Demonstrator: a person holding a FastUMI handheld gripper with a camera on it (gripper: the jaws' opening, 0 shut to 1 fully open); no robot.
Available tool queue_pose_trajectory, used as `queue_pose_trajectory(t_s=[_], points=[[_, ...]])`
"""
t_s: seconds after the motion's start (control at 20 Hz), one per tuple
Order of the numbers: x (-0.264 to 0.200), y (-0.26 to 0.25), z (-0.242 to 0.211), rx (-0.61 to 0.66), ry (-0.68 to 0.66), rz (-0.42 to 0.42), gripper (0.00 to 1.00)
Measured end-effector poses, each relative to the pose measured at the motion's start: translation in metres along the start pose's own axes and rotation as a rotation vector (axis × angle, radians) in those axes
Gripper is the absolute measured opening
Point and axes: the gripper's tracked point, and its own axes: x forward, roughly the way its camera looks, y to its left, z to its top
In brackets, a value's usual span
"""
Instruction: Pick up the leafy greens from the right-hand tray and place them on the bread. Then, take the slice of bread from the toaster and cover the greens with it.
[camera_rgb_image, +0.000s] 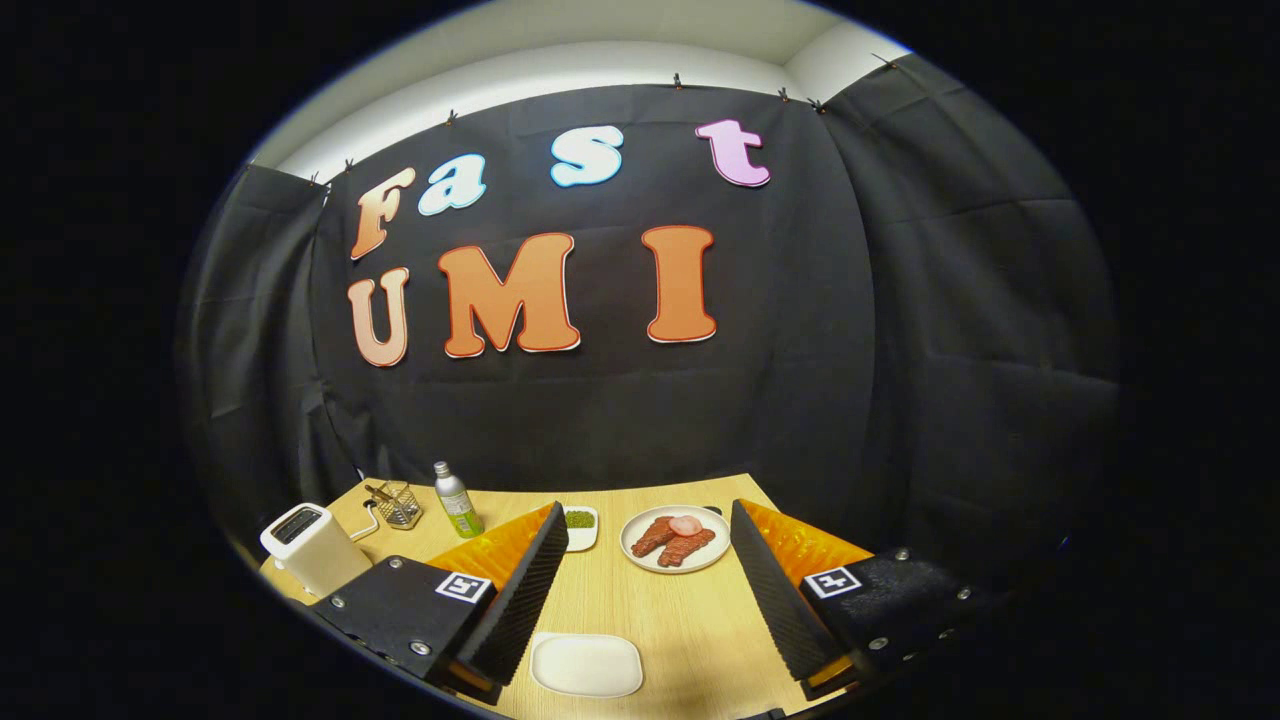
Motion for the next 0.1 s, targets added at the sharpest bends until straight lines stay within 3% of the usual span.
queue_pose_trajectory(t_s=[0.1], points=[[-0.0013, -0.0041, 0.0017, -0.001, -0.009, -0.012, 0.98]])
